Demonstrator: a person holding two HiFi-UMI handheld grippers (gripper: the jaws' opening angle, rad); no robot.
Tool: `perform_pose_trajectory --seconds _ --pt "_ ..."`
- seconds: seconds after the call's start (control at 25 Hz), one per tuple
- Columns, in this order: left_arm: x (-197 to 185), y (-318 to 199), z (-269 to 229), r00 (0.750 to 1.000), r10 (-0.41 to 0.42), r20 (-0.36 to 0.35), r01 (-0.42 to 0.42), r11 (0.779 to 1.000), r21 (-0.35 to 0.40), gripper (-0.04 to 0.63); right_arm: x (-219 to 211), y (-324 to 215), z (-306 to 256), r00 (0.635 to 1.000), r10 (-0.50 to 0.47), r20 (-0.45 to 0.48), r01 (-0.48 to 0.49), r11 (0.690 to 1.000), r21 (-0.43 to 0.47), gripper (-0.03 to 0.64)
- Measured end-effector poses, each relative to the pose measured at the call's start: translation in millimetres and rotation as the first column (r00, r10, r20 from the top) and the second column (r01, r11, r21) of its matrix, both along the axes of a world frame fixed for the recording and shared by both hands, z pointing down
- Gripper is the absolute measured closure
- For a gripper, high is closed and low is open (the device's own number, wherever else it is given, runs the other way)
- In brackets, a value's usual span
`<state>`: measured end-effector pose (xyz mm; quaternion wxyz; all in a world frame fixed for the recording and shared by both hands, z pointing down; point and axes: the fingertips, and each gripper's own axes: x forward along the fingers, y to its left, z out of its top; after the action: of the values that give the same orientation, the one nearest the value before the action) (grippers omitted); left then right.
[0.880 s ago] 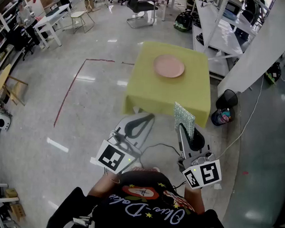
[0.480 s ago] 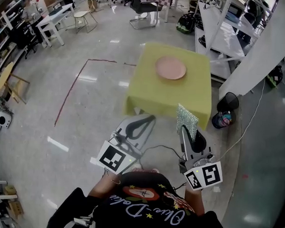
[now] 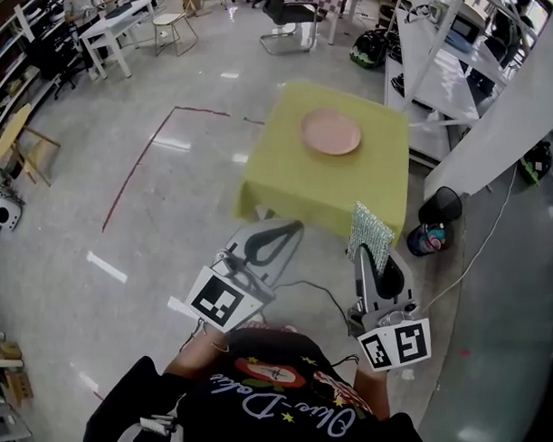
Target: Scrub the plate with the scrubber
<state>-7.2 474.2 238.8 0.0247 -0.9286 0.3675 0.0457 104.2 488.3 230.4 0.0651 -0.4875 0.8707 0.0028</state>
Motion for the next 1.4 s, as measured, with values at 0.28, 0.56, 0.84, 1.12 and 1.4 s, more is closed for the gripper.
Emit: perform_pose_trajectory --seconds 0.28,0.56,0.84,1.12,1.4 --pt "29.7 8.1 4.1 1.000 0.012 0.010 -0.012 1.000 -0.018 0.594 35.8 10.3 5.0 0.999 0.021 0.025 -0.020 1.000 -0.012 0.548" --pt "25.1 14.2 14.4 0.999 -0.039 0.027 0.041 0.998 -0.055 0.594 47.5 10.4 21.6 0.999 0.005 0.032 -0.004 0.999 -0.051 0.548" --pt "28.6 -16.8 16.2 0.998 -0.030 0.046 0.032 0.999 -0.037 0.594 55.9 -10.7 21.2 0.999 0.026 0.030 -0.025 0.999 -0.041 0.548" --pt "47.9 -75.4 15.5 0.997 0.064 0.035 -0.064 0.998 -0.004 0.594 63.2 -52.0 19.7 0.995 0.104 0.005 -0.104 0.994 -0.023 0.548" --pt "48.2 -144.2 28.2 0.992 0.122 0.012 -0.122 0.992 -0.026 0.594 57.1 -114.0 30.1 0.987 0.160 -0.003 -0.160 0.986 -0.036 0.548"
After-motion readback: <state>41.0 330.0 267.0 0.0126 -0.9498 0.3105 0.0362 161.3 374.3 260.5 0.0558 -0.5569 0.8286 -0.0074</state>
